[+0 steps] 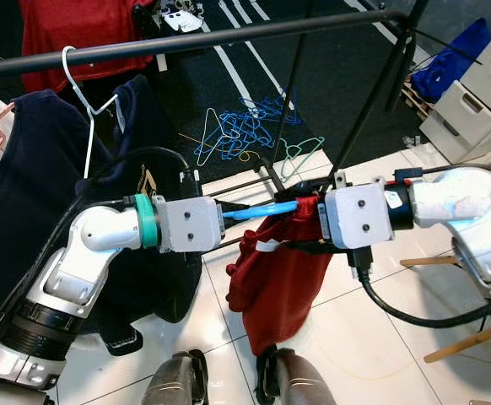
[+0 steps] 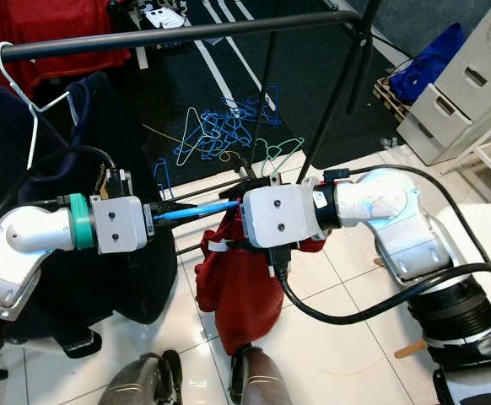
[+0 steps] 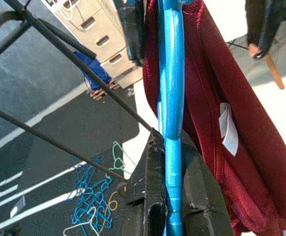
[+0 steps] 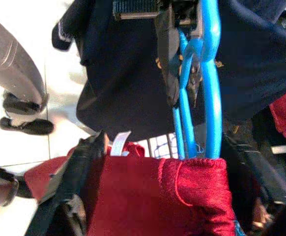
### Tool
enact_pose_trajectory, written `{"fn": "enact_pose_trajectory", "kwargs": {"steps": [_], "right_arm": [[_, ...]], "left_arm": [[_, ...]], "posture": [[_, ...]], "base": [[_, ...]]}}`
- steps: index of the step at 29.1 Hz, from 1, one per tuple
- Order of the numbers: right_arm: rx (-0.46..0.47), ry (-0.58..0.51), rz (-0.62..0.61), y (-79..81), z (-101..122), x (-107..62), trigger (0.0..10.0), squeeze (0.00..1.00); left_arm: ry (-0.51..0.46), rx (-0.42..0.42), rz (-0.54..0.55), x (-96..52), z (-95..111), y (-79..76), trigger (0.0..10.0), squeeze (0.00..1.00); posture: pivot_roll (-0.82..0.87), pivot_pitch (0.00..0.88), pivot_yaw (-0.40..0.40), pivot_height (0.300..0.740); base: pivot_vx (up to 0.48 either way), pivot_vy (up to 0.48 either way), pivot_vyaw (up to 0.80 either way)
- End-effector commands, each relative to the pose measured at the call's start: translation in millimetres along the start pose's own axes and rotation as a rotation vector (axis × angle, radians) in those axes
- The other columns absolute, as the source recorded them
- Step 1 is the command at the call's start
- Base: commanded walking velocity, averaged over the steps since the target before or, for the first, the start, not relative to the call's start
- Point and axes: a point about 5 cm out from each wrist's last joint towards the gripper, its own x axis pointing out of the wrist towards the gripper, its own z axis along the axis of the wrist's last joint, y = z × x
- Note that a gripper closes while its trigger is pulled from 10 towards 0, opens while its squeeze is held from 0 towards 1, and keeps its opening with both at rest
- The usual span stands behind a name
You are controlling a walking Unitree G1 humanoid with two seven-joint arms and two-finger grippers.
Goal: Hang hanger
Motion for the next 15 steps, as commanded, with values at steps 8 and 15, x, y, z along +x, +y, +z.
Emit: {"fn": "enact_pose_trajectory", "kwargs": {"steps": [8, 15], "right_arm": [[-0.035, -0.017, -0.087, -23.5, 5, -8.0, 10.0, 0.00], [-0.052, -0.051, -0.116, -35.4, 21, -20.5, 10.0, 0.00]], "left_arm": [[-0.078, 0.033, -0.018, 3.4, 13, -3.7, 10.0, 0.00], [-0.067, 0.036, -0.028, 2.5, 11, -7.5, 10.0, 0.00]], "posture": [[-0.15, 0.103, 0.026, 0.740], [-0.15, 0.112, 0.027, 0.740]], "base": [[0.000, 0.000, 0.00], [0.000, 0.000, 0.00]]}}
